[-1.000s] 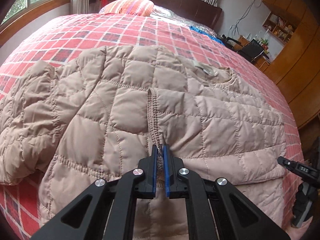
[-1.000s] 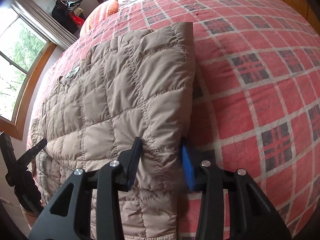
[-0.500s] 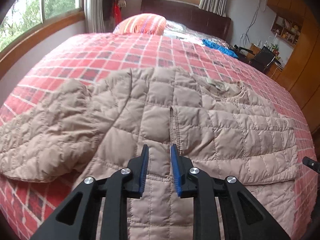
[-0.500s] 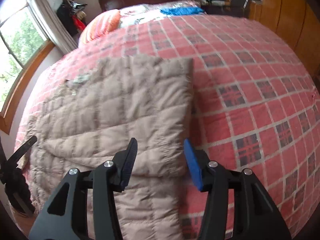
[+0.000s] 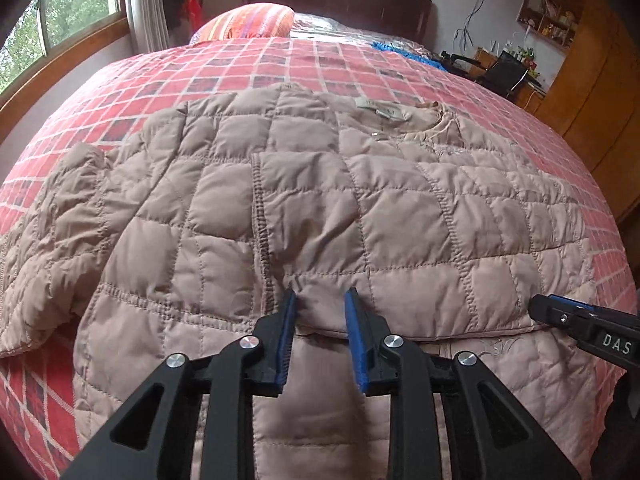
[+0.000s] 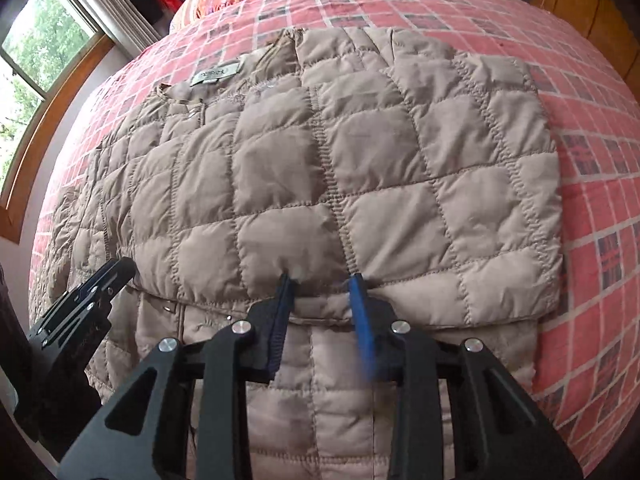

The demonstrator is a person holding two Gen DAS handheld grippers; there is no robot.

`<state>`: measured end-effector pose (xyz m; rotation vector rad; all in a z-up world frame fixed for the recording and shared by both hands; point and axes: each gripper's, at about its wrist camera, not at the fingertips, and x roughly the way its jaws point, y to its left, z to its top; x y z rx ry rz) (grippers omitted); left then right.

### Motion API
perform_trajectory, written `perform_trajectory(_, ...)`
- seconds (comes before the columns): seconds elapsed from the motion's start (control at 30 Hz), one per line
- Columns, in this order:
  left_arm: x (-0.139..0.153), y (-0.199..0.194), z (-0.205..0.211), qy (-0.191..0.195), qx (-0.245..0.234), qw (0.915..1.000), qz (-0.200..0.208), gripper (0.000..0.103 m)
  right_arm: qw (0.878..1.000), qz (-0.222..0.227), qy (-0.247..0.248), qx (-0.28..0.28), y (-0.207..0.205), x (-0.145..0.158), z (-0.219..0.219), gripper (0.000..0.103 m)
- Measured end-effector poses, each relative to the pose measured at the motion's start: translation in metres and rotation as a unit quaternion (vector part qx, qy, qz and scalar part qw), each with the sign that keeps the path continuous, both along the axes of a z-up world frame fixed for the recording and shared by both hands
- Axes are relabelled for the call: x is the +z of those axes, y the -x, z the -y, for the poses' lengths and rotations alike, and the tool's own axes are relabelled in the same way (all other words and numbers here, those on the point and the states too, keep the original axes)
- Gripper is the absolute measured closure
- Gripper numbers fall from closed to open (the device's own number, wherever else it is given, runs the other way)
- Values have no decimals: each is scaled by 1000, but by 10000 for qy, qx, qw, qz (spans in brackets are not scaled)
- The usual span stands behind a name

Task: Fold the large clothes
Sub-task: 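Move the left gripper to the other sleeve cuff, then grasp the sleeve cuff with the left gripper and lift it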

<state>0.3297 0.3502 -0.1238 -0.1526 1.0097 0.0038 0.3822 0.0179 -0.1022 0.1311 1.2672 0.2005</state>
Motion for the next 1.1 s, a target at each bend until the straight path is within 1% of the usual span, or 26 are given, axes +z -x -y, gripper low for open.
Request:
perform_trajectory(0.07, -6, 0, 1, -11, -69, 10000, 37, 78, 10000, 57, 1, 1, -1, -7, 1, 74)
perform_trajectory(0.17, -11, 0, -1, 73, -76, 9999, 137, 78, 9997, 214, 92, 77, 2, -9, -3, 74)
perform_trajectory(0.23, -11, 0, -2, 92, -74, 9998, 166, 78, 9996, 232, 92, 90, 3, -8, -2, 74)
perform_trajectory(0.33, -3, 2, -4, 146, -28, 9999, 65, 78, 9993, 333, -143, 129, 12, -1, -3, 70)
perform_trajectory(0.4, 13, 12, -13, 309, 2, 9995, 81, 75, 9977, 472, -424, 235, 19, 16, 0, 70)
perform_trajectory(0.47, 33, 29, -30, 257, 137, 9993, 254, 62, 9959, 710, -472, 297, 28, 36, 0, 63)
perform_trajectory(0.5, 41, 37, -40, 232, 197, 9989, 353, 58, 9951, 813, -467, 328, 33, 44, -2, 61)
perform_trajectory(0.57, 56, 58, -73, 154, 479, 9975, 491, 44, 9941, 886, -476, 417, 38, 52, -4, 55)
perform_trajectory(0.63, 59, 77, -114, 71, 948, 9944, 472, 40, 9941, 869, -439, 472, 40, 53, -9, 55)
perform_trajectory(0.73, 50, 110, -186, -75, 1802, 9832, 285, 40, 9958, 729, -307, 462, 36, 41, -16, 55)
perform_trajectory(0.8, 38, 133, -236, -127, 2421, 9701, 114, 39, 9964, 630, -295, 493, 34, 32, -20, 55)
perform_trajectory(0.83, 31, 144, -260, -90, 2713, 9624, 36, 39, 9964, 609, -289, 520, 31, 27, -22, 55)
perform_trajectory(0.9, 20, 165, -307, 67, 3269, 9450, -44, 39, 9961, 603, -260, 584, 30, 22, -31, 55)
perform_trajectory(0.97, 11, 181, -347, 240, 3788, 9251, -31, 40, 9958, 611, -240, 643, 30, 20, -37, 55)
perform_trajectory(1.0, 7, 186, -363, 393, 3951, 9178, -9, 40, 9957, 613, -224, 661, 31, 19, -39, 55)
perform_trajectory(1.03, 3, 190, -376, 531, 4059, 9124, 23, 40, 9956, 619, -200, 676, 31, 18, -41, 55)
perform_trajectory(1.1, -2, 193, -396, 745, 4193, 9048, 66, 41, 9956, 618, -158, 693, 31, 16, -44, 55)
